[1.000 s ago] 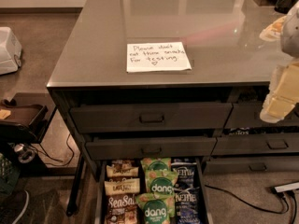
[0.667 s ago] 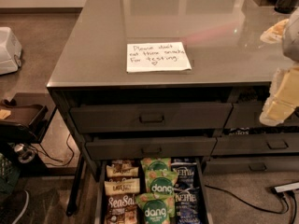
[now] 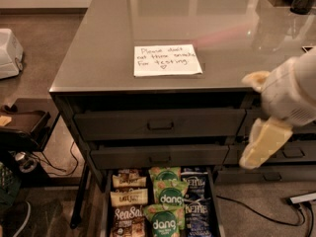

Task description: Pick blue chip bag from bottom drawer and place on counter

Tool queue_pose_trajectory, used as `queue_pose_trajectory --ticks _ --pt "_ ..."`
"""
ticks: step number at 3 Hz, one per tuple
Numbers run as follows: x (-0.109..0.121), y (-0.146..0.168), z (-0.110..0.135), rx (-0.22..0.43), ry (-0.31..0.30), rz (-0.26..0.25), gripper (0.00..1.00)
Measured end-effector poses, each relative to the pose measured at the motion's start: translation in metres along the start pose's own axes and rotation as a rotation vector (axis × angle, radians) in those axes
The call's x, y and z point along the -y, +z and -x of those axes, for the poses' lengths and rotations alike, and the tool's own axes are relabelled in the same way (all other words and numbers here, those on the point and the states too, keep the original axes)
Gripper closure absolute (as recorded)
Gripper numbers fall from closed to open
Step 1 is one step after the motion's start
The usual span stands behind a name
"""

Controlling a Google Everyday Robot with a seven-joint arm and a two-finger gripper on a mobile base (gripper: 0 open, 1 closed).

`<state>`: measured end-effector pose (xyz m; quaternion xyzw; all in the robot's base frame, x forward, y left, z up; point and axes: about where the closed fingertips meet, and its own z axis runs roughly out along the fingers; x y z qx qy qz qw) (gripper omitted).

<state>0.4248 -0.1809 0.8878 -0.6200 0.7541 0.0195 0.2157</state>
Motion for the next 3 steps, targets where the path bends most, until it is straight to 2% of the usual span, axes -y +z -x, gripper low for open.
queue_pose_trajectory --ticks 1,2,3 --pt "-0.025 0.072 0.001 0.082 -0.028 0.051 0.00" --pt "-0.049 0.138 -0.001 0.136 -0.037 0.113 0.00" --pt "-0.076 0.196 -0.007 0.156 -0.001 0.175 0.00"
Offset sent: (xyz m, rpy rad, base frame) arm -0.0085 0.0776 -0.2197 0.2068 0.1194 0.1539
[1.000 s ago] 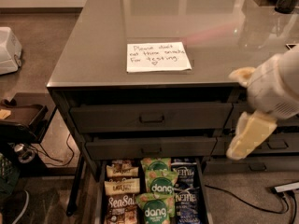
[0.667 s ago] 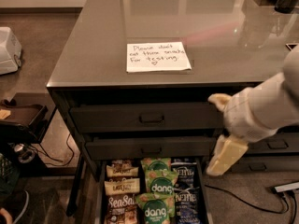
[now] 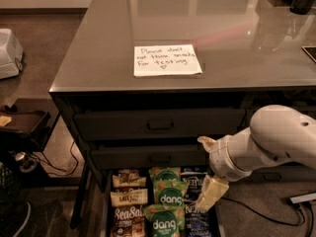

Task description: Pick blue chip bag from bottom drawer and place on counter

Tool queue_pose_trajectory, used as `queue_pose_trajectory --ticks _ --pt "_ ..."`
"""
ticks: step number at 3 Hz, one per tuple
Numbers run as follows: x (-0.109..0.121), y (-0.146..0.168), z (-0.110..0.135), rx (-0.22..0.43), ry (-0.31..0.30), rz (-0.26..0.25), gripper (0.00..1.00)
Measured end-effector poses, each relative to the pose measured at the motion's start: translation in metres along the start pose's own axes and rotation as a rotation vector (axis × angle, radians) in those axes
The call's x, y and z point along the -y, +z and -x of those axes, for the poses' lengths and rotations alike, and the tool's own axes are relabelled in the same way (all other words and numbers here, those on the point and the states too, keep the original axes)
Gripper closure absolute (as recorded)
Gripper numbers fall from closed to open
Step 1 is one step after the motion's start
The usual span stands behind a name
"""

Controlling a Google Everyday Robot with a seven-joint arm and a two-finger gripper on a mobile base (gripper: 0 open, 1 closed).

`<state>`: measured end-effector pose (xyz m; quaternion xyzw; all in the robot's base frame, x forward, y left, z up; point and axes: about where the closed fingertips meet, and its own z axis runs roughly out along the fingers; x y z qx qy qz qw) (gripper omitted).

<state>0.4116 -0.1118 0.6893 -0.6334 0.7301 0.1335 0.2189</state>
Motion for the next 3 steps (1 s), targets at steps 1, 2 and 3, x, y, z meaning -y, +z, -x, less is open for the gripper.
queue_pose_trajectory --ticks 1,2,3 --pt "0.001 0.006 -0.007 -0.012 -0.007 -0.007 0.00" --pt "0.011 0.045 -0.051 -0.025 -0.064 -0.014 0.00" --pt "0.024 0.104 -0.099 -0.006 -0.127 0.009 0.00"
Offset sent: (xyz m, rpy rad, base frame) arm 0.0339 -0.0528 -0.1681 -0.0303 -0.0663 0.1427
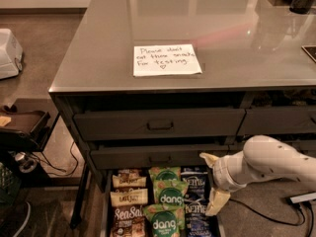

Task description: Pick blue chip bag from bottom drawer and place on counter

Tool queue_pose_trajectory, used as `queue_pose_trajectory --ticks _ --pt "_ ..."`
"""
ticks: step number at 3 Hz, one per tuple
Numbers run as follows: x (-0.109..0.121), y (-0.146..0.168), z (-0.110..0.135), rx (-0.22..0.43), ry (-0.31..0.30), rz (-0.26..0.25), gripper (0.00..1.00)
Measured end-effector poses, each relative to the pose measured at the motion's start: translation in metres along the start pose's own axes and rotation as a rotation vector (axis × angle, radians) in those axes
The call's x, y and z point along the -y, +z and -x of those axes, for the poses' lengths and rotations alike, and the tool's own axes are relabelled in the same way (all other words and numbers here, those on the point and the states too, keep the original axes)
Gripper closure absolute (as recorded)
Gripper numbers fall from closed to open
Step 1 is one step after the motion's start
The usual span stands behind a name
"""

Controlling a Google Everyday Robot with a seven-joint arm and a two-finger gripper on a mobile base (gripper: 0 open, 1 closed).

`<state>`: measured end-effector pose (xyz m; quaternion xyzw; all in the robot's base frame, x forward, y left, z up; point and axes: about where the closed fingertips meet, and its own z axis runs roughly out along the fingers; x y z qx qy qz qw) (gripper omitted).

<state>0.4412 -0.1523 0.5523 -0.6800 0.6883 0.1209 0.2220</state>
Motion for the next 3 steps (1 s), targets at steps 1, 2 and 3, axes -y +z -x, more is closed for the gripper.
queue_pose_trajectory --ticks 1,2,3 --pt "-0.003 0.060 -0.046 0.024 -0.021 0.057 0.00" --pt "-0.019 0.115 -0.082 0.049 0.014 0.127 0.00" --pt "-0.019 0.116 -0.083 0.049 0.012 0.129 0.00"
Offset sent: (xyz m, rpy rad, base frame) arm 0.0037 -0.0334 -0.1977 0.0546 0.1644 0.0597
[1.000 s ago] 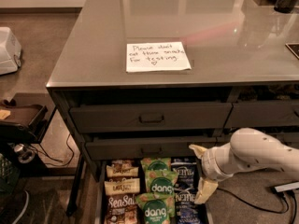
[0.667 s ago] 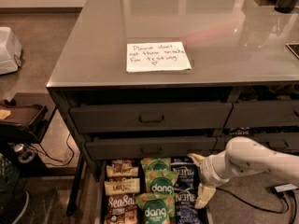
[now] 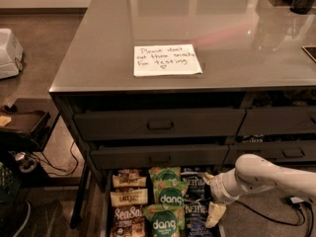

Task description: Pick blue chip bag from bottom drawer and place on counter

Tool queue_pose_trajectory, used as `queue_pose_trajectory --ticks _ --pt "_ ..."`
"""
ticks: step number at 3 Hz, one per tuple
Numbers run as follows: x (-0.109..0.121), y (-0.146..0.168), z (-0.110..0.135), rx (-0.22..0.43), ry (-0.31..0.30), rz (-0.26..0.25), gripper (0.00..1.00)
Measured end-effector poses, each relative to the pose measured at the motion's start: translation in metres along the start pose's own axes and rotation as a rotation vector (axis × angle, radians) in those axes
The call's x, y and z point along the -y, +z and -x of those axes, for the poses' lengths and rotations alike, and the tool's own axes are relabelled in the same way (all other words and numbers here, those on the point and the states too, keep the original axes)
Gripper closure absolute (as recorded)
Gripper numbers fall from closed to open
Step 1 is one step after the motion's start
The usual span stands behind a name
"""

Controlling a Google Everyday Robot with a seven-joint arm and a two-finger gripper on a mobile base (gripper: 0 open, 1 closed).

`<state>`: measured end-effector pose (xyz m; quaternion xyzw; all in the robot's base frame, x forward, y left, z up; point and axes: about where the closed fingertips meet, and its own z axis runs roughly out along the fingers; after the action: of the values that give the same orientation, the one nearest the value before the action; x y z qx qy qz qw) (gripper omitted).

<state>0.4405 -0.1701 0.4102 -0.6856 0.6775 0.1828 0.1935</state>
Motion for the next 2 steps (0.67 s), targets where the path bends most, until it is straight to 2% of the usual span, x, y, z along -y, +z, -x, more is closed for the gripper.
queue_pose_trajectory --ticks 1,2 --pt "-0.002 0.026 -0.040 -0.031 -0.041 0.006 0.00" --pt "-0.001 0.061 -0.096 -0.043 -0.063 0.004 0.00"
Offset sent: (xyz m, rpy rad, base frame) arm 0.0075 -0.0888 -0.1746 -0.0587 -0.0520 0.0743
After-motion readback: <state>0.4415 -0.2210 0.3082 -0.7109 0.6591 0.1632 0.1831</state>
